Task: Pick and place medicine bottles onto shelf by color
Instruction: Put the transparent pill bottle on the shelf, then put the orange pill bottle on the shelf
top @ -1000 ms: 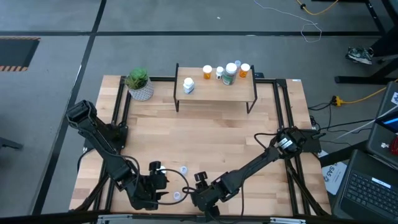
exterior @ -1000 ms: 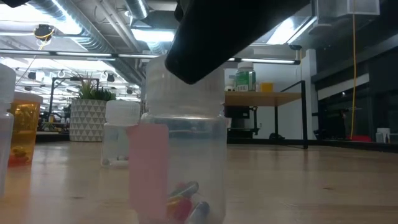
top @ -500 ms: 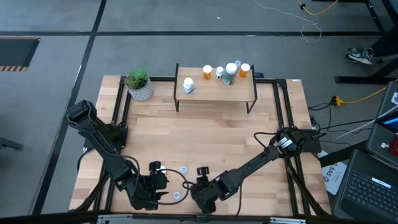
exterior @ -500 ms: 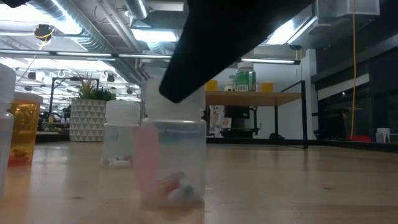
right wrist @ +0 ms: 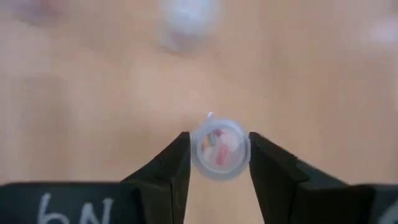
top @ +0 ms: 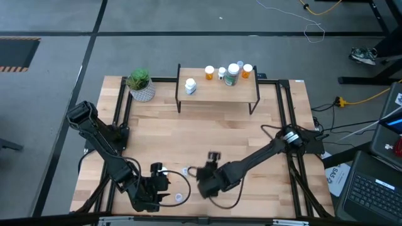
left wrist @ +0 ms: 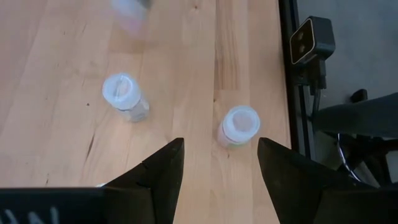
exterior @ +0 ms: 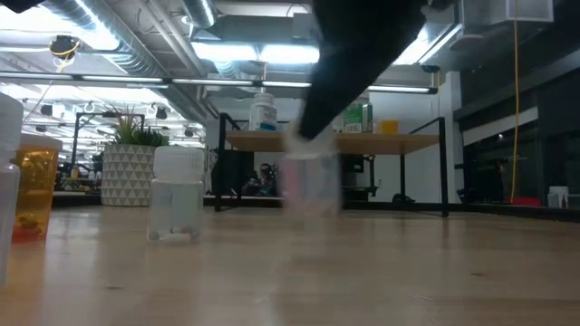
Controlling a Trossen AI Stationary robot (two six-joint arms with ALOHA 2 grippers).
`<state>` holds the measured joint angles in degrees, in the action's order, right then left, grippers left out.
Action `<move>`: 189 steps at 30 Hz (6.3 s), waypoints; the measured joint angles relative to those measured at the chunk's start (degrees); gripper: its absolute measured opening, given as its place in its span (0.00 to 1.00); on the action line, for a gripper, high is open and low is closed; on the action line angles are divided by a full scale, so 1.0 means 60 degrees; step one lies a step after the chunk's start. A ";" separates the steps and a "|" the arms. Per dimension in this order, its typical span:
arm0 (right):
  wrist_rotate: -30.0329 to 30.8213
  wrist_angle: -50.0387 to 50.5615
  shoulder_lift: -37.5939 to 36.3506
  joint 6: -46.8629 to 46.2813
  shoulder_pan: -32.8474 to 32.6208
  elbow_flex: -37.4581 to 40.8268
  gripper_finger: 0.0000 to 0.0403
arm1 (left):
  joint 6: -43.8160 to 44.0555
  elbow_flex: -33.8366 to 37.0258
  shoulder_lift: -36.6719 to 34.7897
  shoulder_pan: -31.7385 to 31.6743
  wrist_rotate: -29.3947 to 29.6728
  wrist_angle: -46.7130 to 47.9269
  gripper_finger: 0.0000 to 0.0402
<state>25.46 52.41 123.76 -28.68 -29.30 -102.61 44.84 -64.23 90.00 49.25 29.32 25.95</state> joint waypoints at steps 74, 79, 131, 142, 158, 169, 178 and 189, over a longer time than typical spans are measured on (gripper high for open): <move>-0.2504 0.0880 -0.5321 0.1619 0.5862 0.0306 0.51 | -0.0499 -0.0004 0.0000 -0.0357 0.0194 0.0225 0.50; -0.2482 0.1196 -0.5313 0.1014 0.4337 0.0360 0.50 | 0.0424 -0.0004 0.0000 -0.0378 -0.0421 0.1927 0.50; -0.1669 -0.0056 -0.4553 -0.0456 0.0350 0.0452 0.51 | 0.1282 -0.0004 0.1027 -0.1647 -0.1803 0.3224 0.74; -0.1669 -0.0056 -0.4553 -0.0467 0.0350 0.0452 0.51 | 0.1282 -0.0004 0.1027 -0.1659 -0.1758 0.3236 0.59; -0.1672 -0.0056 -0.4553 -0.0467 0.0350 0.0452 0.51 | 0.0643 -0.1073 0.1027 -0.1881 -0.1954 0.4675 0.47; -0.1673 0.0994 -0.4564 -0.1735 -0.0223 0.0452 0.51 | -0.2740 -0.4641 0.1020 -0.4126 -0.1155 0.7840 0.47; -0.0372 0.2887 -0.4564 -0.3731 -0.1411 0.0455 0.51 | -0.6804 -0.6806 0.1013 -0.7121 -0.1654 0.7636 0.47; 0.2041 0.3157 -0.4564 -0.4027 -0.2054 0.0455 0.51 | -1.0391 -0.8627 0.1010 -1.0997 -0.2554 0.6735 0.47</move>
<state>37.70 71.35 96.38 -52.85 -41.63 -99.88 -17.51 -115.99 96.06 -16.73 13.99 66.36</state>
